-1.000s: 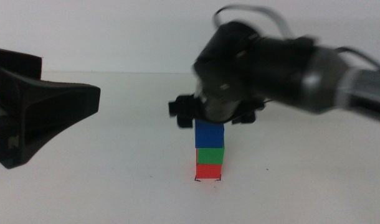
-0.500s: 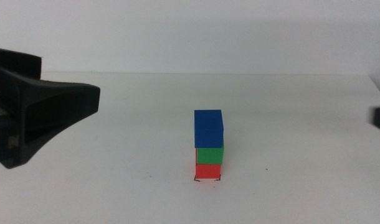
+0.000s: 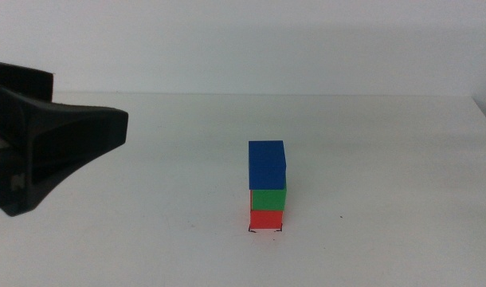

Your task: Stack red cubes first, then green, then blue cubes in a specific spot.

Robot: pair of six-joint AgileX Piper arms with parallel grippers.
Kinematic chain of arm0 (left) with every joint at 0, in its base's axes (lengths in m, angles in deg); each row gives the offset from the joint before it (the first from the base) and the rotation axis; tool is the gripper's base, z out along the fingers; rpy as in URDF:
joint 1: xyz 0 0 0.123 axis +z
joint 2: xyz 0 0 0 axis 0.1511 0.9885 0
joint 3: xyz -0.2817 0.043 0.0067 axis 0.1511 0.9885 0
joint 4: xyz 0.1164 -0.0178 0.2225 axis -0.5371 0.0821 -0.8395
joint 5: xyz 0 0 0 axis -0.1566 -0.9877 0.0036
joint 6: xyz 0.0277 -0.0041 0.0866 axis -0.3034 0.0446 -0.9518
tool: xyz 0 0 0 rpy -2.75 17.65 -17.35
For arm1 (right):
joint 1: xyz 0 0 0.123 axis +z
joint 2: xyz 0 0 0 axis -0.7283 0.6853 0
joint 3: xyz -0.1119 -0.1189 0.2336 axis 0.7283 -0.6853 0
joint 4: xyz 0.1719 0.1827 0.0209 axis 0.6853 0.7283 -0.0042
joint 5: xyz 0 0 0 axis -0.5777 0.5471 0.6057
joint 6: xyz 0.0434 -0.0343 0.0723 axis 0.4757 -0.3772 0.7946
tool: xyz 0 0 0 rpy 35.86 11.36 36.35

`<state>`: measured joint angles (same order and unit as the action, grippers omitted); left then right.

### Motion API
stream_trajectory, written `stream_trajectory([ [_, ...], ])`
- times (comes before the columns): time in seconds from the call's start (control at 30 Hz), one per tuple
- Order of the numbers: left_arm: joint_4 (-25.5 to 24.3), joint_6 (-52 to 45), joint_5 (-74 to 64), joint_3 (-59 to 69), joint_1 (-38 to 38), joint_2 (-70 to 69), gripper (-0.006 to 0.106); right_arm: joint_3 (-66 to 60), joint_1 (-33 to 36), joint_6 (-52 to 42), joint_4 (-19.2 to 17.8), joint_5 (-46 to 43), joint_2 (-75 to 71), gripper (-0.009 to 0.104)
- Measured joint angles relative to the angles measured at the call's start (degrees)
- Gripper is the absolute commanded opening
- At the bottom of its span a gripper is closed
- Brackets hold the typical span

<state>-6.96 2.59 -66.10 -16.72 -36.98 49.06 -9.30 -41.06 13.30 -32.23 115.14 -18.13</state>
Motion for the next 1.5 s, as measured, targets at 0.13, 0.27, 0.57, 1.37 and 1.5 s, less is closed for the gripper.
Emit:
stream_trajectory([
  [0.13, 0.1, 0.0, 0.0, 0.0, 0.0, 0.0, 0.094, 0.0, 0.0, -0.1, 0.2, 0.0, -0.1, 0.093],
  [0.27, -0.5, 0.0, 0.0, 0.1, 0.0, 0.0, 0.094, 0.0, 0.0, -0.2, 0.2, 0.0, -0.1, 0.093],
  [0.57, -3.8, 0.0, 18.4, 14.2, 9.0, -3.2, 0.094, -1.3, 0.0, -0.3, 1.0, -0.9, -0.5, 0.093],
  [1.37, 4.9, 0.0, 41.4, 62.1, 42.7, -42.4, 0.094, -32.5, -4.4, -0.4, -3.9, -15.4, -28.9, 0.093],
  [1.5, 4.9, 0.0, 41.1, 62.4, 42.7, -42.4, 0.094, -32.5, -4.4, -0.4, -4.3, -16.8, -28.9, 0.093],
])
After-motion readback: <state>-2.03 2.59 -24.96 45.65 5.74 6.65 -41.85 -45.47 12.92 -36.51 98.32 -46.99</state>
